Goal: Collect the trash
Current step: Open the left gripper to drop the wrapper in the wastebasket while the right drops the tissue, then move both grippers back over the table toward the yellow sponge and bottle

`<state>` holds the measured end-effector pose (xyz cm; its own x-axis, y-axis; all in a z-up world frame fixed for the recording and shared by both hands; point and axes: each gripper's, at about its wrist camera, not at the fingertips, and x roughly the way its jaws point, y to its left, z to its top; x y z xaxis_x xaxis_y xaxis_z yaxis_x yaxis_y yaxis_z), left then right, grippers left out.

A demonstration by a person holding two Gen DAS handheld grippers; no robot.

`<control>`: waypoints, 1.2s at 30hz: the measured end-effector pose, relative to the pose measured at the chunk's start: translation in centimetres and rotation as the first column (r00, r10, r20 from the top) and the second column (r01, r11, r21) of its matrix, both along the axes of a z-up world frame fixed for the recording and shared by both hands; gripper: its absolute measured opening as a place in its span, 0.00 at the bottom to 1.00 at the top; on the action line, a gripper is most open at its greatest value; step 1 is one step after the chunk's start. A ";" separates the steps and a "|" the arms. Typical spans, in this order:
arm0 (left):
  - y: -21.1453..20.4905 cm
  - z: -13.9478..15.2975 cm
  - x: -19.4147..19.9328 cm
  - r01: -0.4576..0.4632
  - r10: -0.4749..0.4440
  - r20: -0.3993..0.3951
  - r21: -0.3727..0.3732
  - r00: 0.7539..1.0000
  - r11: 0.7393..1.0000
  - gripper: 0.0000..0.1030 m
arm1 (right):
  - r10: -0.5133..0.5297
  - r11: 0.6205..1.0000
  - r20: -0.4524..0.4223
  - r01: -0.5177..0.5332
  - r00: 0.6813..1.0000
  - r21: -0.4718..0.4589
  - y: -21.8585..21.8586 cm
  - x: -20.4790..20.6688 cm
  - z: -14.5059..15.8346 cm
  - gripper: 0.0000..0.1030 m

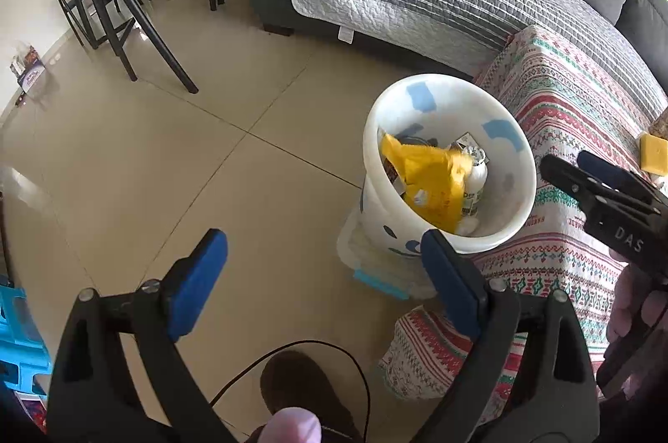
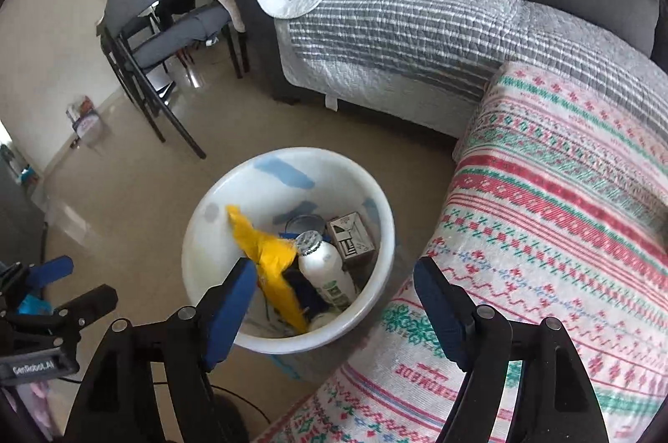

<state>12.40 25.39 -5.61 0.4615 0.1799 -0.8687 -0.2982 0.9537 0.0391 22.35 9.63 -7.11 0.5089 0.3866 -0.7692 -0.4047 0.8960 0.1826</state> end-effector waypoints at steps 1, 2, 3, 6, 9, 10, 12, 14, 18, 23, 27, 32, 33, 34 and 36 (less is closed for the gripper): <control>0.0 0.0 0.0 -0.001 0.001 0.001 -0.002 1.000 1.000 0.91 | -0.001 1.000 0.000 0.001 1.000 0.001 -0.2 -0.1 0.2 0.77; -0.1 0.1 0.0 0.000 0.000 0.002 -0.003 1.000 1.000 0.91 | -0.003 1.000 0.001 0.003 1.000 0.000 -0.5 -0.2 0.3 0.77; -0.2 0.1 0.0 0.002 -0.002 0.003 -0.003 1.000 1.000 0.91 | -0.004 1.000 0.003 0.004 1.000 -0.002 -0.7 -0.3 0.4 0.77; -0.6 0.3 -0.1 0.008 -0.008 0.005 -0.002 1.000 1.000 0.92 | -0.012 1.000 0.009 0.012 1.000 -0.013 -1.5 -0.6 0.8 0.77; -1.1 0.4 0.0 0.014 -0.014 0.007 -0.005 1.000 1.000 0.92 | -0.022 0.999 0.014 0.022 1.000 -0.025 -2.7 -1.0 1.2 0.77; -1.2 0.5 0.0 0.016 -0.016 0.008 -0.006 1.000 1.000 0.92 | -0.024 0.999 0.015 0.024 1.000 -0.028 -3.2 -1.1 1.4 0.77; -1.6 0.7 0.2 0.022 -0.022 0.011 -0.009 1.000 1.000 0.92 | -0.032 0.999 0.019 0.033 0.999 -0.036 -4.2 -1.3 1.6 0.77; -2.1 0.9 0.3 0.028 -0.028 0.012 -0.014 1.000 1.000 0.92 | -0.043 0.998 0.023 0.044 0.999 -0.045 -5.4 -1.5 1.8 0.77; -3.8 1.1 1.0 0.047 -0.047 0.014 -0.026 0.999 0.999 0.99 | -0.078 0.994 0.023 0.079 0.997 -0.074 -8.5 -1.6 2.1 0.82; -6.6 1.5 2.1 0.092 -0.092 0.020 -0.007 0.996 0.996 0.99 | -0.134 0.986 0.015 0.135 0.991 -0.094 -12.7 -1.3 2.5 0.84; -8.9 1.9 3.0 0.127 -0.126 0.025 -0.011 0.992 0.992 0.99 | -0.197 0.975 0.013 0.198 0.980 -0.097 -16.3 -1.2 3.0 0.84; -12.5 2.4 4.4 0.163 -0.161 0.037 -0.045 0.986 0.986 0.99 | -0.245 0.965 0.011 0.245 0.969 -0.097 -19.8 -1.3 3.4 0.85; -13.3 2.4 4.8 0.170 -0.167 0.041 -0.054 0.985 0.984 0.99 | -0.256 0.962 0.011 0.256 0.967 -0.100 -20.8 -1.3 3.5 0.85; -13.9 2.5 5.0 0.174 -0.172 0.045 -0.062 0.984 0.983 0.99 | -0.265 0.959 0.011 0.264 0.964 -0.102 -21.5 -1.3 3.5 0.85; -15.6 2.5 5.5 0.189 -0.185 0.051 -0.083 0.981 0.978 0.99 | -0.285 0.953 0.012 0.285 0.958 -0.104 -23.0 -1.4 3.6 0.85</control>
